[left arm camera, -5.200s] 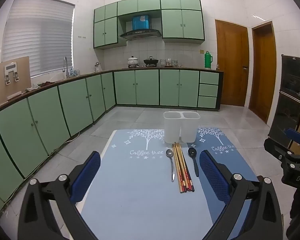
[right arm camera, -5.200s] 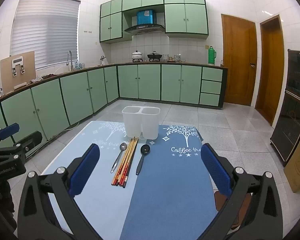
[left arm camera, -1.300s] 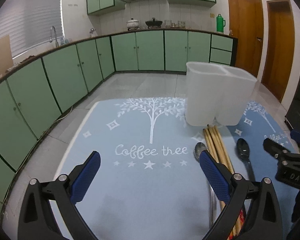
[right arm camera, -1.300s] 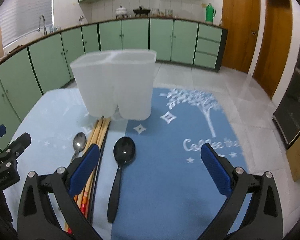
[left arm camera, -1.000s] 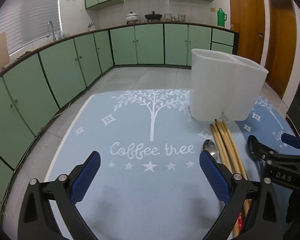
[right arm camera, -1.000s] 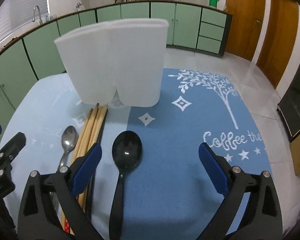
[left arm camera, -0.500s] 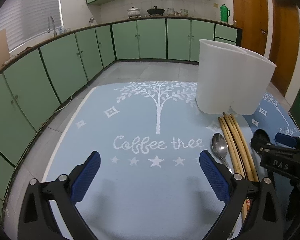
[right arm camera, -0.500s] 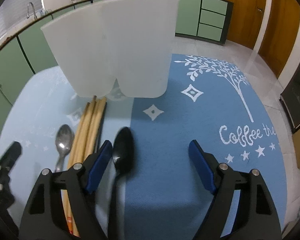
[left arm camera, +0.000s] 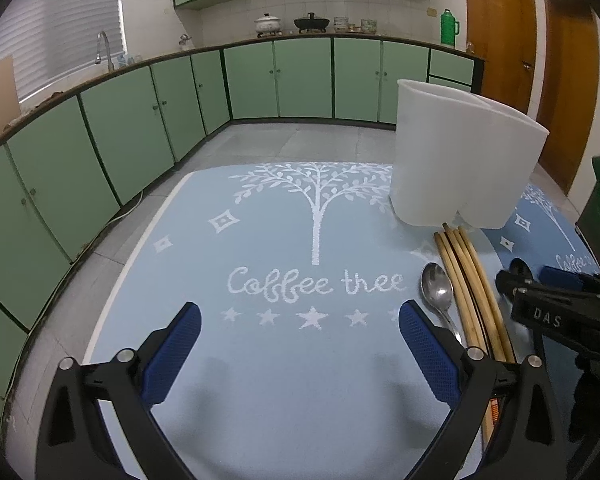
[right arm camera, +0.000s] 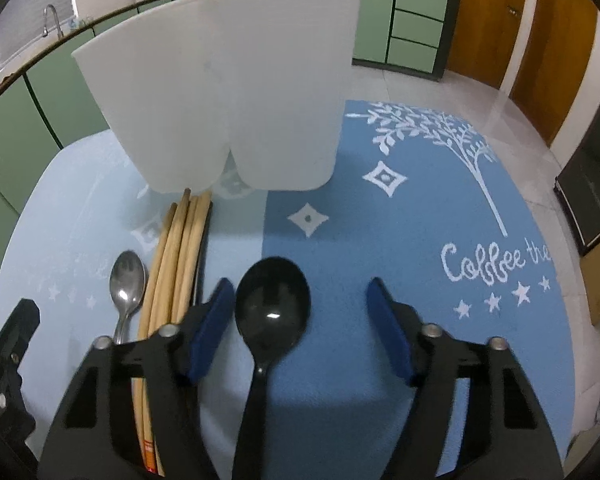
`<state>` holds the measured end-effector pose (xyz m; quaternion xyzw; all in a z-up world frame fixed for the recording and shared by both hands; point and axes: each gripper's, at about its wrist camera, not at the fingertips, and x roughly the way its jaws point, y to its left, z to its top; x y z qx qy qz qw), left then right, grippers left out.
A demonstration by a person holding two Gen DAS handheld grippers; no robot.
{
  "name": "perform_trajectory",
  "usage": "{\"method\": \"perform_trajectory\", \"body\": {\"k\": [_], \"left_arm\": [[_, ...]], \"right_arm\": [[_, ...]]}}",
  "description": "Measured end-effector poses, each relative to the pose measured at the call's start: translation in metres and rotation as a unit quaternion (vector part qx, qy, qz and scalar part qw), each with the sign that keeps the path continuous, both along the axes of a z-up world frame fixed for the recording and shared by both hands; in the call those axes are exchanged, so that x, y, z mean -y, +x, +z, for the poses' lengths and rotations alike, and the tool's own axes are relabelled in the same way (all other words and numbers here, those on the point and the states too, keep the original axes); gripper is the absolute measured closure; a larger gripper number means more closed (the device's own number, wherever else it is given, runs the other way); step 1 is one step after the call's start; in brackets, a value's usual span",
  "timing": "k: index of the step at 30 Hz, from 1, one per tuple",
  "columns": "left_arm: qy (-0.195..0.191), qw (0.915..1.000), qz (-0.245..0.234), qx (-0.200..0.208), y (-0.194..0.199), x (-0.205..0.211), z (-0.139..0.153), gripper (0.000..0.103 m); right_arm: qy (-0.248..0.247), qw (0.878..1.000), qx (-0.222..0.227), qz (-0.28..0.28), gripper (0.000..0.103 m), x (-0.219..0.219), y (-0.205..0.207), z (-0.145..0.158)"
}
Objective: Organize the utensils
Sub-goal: 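Move the right gripper to the black plastic spoon and close on it, then lift the black spoon with the right gripper toward the white caddy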
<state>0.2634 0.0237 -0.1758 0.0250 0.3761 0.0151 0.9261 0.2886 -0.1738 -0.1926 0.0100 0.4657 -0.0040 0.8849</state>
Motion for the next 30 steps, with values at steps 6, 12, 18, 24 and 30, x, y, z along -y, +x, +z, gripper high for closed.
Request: {"method": "perform_trajectory", "body": {"k": [6,12,18,24,30], "left_arm": [[-0.011,0.9995,-0.024,-0.015,0.003,0.014,-0.007,0.006],[-0.025,0.9978,-0.050,-0.034,0.010,0.032,-0.015,0.006],[-0.011,0.9962,-0.063,-0.059,0.020,0.044,-0.023,0.006],[0.000,0.9940,-0.062,-0.090,0.025,0.048,-0.034,0.005],[0.006,0.9957,-0.024,-0.090,0.027,0.033,-0.034,0.005]], "right_arm": [[-0.005,1.000,0.001,0.027,0.069,0.006,-0.002,0.006],[-0.010,0.997,0.011,0.079,0.069,0.026,-0.006,0.011],[0.022,0.994,0.005,0.104,0.069,0.038,-0.001,0.011],[0.026,0.994,0.014,0.103,0.058,0.037,-0.003,0.012],[0.002,0.997,0.017,0.076,0.044,0.046,-0.014,0.020]]}}
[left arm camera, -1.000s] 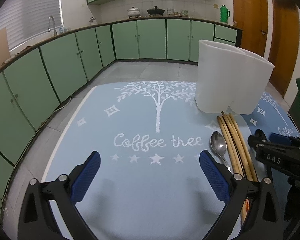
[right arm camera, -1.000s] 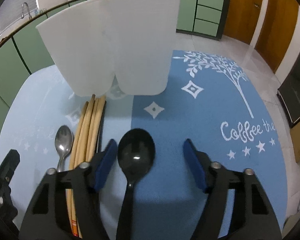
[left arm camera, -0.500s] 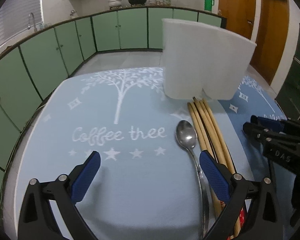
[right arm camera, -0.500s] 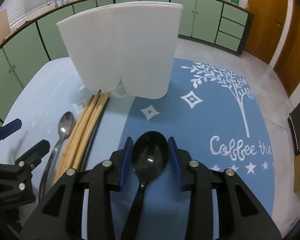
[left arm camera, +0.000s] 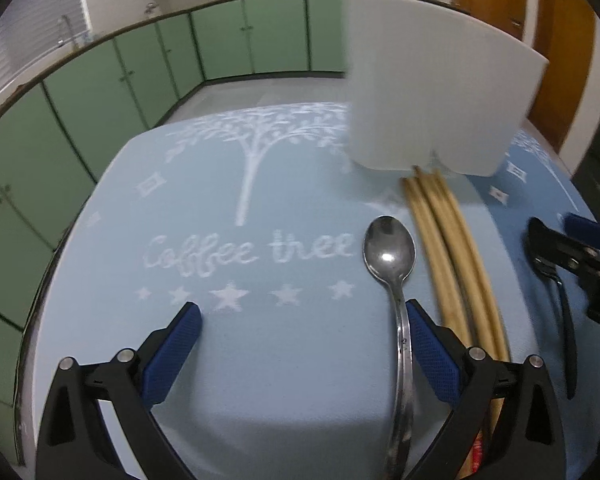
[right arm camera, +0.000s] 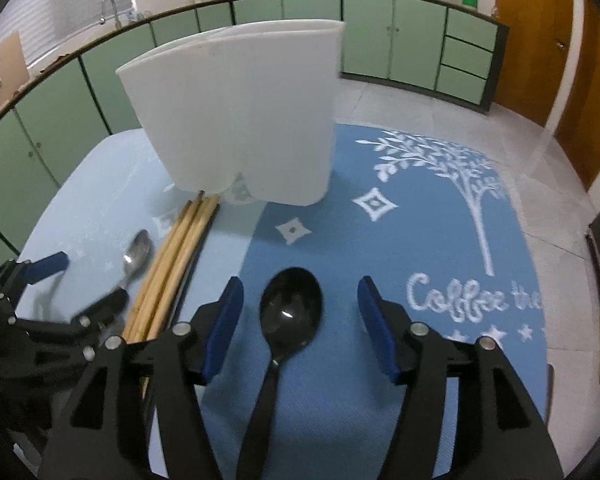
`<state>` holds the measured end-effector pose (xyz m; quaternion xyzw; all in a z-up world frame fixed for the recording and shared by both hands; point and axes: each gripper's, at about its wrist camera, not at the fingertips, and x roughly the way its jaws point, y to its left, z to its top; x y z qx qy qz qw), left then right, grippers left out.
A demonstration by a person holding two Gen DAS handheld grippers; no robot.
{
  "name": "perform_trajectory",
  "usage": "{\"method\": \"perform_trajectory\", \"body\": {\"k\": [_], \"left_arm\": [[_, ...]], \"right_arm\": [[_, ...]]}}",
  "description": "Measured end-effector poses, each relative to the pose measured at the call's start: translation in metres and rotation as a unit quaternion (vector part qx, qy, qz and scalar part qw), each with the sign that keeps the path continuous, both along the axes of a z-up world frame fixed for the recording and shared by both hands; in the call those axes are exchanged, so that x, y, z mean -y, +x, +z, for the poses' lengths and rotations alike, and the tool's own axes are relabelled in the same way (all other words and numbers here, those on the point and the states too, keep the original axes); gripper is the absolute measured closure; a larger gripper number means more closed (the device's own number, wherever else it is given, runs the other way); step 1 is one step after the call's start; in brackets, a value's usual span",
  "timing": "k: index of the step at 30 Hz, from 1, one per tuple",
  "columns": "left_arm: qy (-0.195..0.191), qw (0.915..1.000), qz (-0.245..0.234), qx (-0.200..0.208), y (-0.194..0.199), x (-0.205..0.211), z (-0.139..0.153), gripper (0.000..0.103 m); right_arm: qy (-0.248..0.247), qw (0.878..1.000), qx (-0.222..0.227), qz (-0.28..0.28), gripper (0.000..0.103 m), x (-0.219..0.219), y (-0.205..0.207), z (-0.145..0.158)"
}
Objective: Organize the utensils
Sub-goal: 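Lift the black spoon with the right gripper toward the white caddy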
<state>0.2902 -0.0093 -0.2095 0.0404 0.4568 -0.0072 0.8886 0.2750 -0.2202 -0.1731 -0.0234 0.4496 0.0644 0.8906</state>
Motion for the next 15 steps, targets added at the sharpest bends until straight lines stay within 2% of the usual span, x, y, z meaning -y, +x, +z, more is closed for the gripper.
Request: {"method": "perform_trajectory", "body": {"k": [5,12,15], "left_arm": [[0.009,0.9999,0.007,0.006,-0.002,-0.004,0.002,0.005],[0.002,0.9999,0.001,0.012,-0.002,-0.008,0.006,0.006],[-0.003,0.9998,0.006,0.018,-0.005,-0.013,0.007,0.006]], "right_arm": [[-0.004,0.999,-0.013,-0.031,0.041,-0.002,-0.010,0.000],[-0.018,0.997,-0.037,-0.062,0.041,-0.019,0.003,-0.006],[-0.020,0.996,-0.052,-0.076,0.045,-0.021,0.011,-0.014]]}}
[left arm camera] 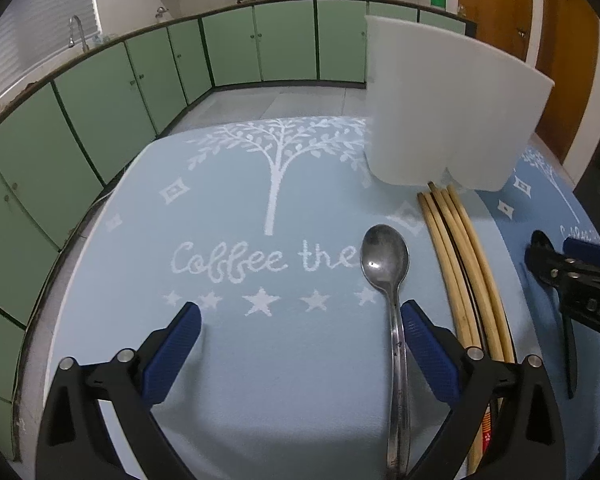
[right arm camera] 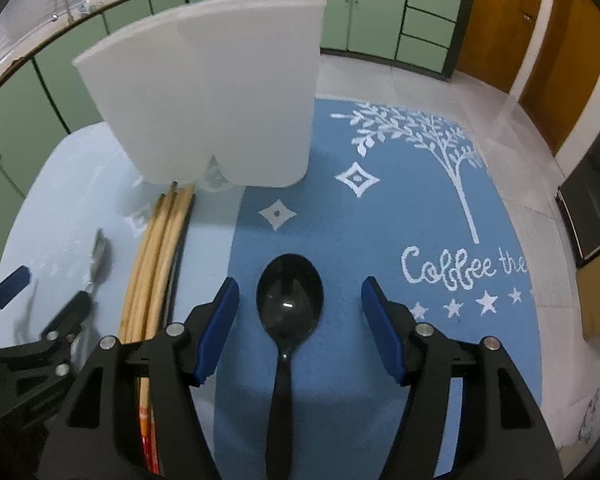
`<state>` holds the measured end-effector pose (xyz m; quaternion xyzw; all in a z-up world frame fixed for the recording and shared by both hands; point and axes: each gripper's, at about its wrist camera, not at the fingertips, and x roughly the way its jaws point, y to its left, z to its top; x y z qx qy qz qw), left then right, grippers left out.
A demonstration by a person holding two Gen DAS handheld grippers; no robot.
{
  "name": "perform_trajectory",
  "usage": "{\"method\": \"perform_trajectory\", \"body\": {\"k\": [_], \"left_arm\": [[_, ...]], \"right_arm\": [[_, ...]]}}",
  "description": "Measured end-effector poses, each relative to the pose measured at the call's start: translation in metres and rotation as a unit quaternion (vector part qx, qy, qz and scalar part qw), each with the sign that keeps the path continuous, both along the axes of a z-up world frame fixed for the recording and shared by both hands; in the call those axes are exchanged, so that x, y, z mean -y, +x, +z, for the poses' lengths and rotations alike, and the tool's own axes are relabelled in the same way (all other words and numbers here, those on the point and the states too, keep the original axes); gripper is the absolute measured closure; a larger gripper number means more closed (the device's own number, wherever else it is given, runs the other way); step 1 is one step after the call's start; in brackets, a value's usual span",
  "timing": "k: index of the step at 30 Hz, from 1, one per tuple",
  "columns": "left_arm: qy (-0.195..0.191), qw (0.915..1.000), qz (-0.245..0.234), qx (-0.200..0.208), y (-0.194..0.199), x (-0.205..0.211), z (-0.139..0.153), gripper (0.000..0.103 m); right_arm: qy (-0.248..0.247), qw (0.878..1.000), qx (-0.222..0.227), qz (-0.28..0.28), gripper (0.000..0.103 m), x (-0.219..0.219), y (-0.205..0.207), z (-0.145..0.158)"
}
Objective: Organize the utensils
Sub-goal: 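Lift the black spoon with the right gripper toward the white caddy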
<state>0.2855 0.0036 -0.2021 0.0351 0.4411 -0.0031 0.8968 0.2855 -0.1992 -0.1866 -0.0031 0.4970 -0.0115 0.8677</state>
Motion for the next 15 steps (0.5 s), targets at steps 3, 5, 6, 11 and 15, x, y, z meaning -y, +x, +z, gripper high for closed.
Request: {"method": "perform_trajectory", "body": {"k": [3,5,6,11,15], "left_arm": [[-0.006,1.0000,0.000,0.004,0.000,-0.005,0.001,0.006],[-0.008,1.0000,-0.001,0.004,0.002,-0.003,0.002,0.006],[-0.009,0.9999,-0.002,0.005,0.002,-0.002,0.002,0.006],[-0.017,0.9998,-0.007,0.006,0.008,0.007,0.004,0.006],[-0.015,0.9998,-0.012,0.009,0.015,0.014,0.006,0.006]], "right_arm": [[0.006,1.000,-0.003,-0.007,0.055,0.003,0.003,-0.005],[0.007,1.000,0.004,-0.001,0.066,0.003,0.002,-0.006],[0.010,1.000,0.005,0.002,0.069,0.004,0.003,-0.006],[0.024,1.000,0.015,0.012,0.070,0.014,0.001,-0.005],[0.036,0.999,0.021,0.012,0.070,0.026,0.002,-0.005]]}}
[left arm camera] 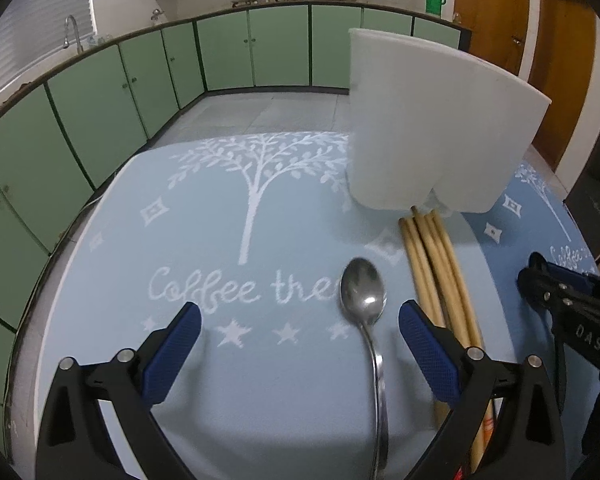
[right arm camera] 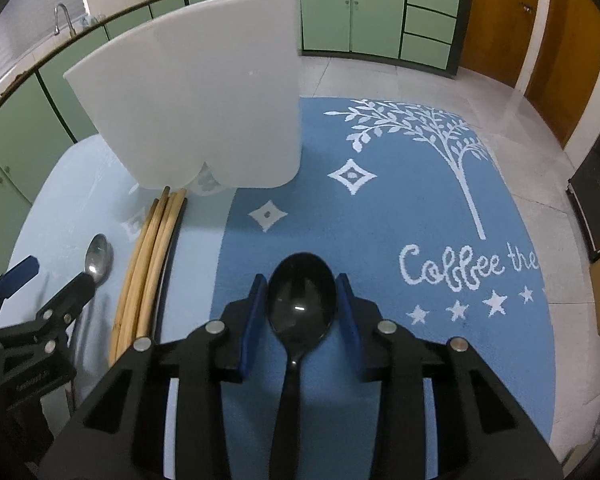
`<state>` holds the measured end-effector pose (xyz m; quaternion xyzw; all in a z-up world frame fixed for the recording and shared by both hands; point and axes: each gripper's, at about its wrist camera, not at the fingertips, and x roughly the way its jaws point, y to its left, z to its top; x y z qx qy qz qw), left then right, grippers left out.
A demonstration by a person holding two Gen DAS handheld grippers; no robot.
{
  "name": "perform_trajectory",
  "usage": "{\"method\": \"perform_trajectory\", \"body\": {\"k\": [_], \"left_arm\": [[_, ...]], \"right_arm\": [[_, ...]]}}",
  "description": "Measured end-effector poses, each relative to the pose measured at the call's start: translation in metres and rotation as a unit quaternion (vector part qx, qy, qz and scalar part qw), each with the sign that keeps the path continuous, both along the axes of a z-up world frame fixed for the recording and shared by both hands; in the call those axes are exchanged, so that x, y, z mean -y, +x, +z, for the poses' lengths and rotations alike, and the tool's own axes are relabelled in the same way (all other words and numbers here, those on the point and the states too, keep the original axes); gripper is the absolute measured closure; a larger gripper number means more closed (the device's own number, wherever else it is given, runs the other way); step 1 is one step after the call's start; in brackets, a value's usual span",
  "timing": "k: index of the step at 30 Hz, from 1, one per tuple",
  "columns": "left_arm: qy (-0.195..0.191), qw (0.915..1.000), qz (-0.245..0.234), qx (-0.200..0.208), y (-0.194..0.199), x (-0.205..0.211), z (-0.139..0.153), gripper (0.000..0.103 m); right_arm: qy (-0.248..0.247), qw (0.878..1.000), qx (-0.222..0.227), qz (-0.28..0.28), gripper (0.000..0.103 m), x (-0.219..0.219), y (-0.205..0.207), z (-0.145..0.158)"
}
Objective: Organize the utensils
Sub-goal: 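Lift the black spoon with the right gripper toward the white caddy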
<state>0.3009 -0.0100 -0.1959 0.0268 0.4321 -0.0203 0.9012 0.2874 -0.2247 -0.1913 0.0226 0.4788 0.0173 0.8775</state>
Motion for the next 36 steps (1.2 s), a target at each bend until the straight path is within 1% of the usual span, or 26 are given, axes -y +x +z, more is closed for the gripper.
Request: {"method": "perform_trajectory", "body": {"k": [3,8,15,16,17,18,19,20,21,23,24,25,26,29,31,33,34,36], "left_arm": [[0.015,0.9999,0.005,-0.005,0.007,0.007,-0.001,0.006],[0.024,0.9991,0.022,-0.026,0.028,0.009,-0.010,0.006],[0.024,0.9991,0.018,-0.029,0.040,0.016,-0.012,0.006],[0.021,0.9992,0.018,-0.029,0.039,0.016,-0.013,0.008],[0.015,0.9993,0.017,-0.029,0.038,0.015,-0.012,0.012],[-0.002,0.9994,0.015,-0.031,0.037,0.013,-0.012,0.016],[-0.009,0.9994,0.015,-0.029,0.036,0.012,-0.011,0.023],[-0.013,0.9995,0.012,-0.027,0.034,0.013,-0.009,0.033],[-0.016,0.9995,0.007,-0.025,0.032,0.015,-0.009,0.038],[-0.024,0.9994,-0.007,-0.023,0.031,0.017,-0.006,0.057],[-0.026,0.9993,-0.011,-0.023,0.029,0.017,-0.005,0.062],[-0.028,0.9992,-0.019,-0.022,0.031,0.019,-0.004,0.073],[-0.030,0.9991,-0.022,-0.022,0.030,0.019,-0.003,0.076],[-0.041,0.9984,-0.032,-0.020,0.030,0.019,0.000,0.077],[-0.058,0.9976,-0.037,-0.009,0.026,0.015,0.005,0.077],[-0.080,0.9956,-0.044,0.019,0.017,0.009,0.012,0.077],[-0.094,0.9934,-0.051,0.042,0.011,0.004,0.018,0.077],[-0.107,0.9897,-0.057,0.076,-0.003,-0.003,0.027,0.077]], "right_arm": [[0.010,1.000,0.005,0.004,0.069,0.006,0.000,0.002],[0.013,1.000,0.007,0.011,0.069,0.009,-0.001,0.000],[0.010,1.000,0.008,0.019,0.069,0.010,0.005,-0.005],[0.011,1.000,0.007,0.021,0.069,0.010,0.005,-0.005],[0.013,1.000,0.006,0.022,0.069,0.011,0.006,-0.006],[0.013,1.000,0.002,0.025,0.068,0.012,0.007,-0.006],[0.008,0.999,-0.001,0.033,0.067,0.010,0.009,-0.006],[0.008,0.999,-0.002,0.037,0.066,0.009,0.009,-0.005],[0.009,0.999,-0.004,0.038,0.066,0.009,0.009,-0.006],[0.012,0.999,-0.007,0.037,0.066,0.009,0.011,-0.006],[0.013,0.999,-0.008,0.035,0.066,0.009,0.011,-0.006],[0.010,0.999,-0.009,0.032,0.069,0.008,0.012,-0.006],[0.009,0.999,-0.010,0.033,0.069,0.008,0.013,-0.005],[0.016,0.999,-0.006,0.033,0.069,0.010,0.012,-0.001],[0.036,0.999,0.021,0.032,0.069,0.015,0.006,0.007],[0.052,0.997,0.050,0.039,0.069,0.016,-0.003,0.017],[0.059,0.995,0.069,0.045,0.069,0.017,-0.008,0.023],[0.067,0.992,0.098,0.053,0.069,0.017,-0.017,0.032]]}}
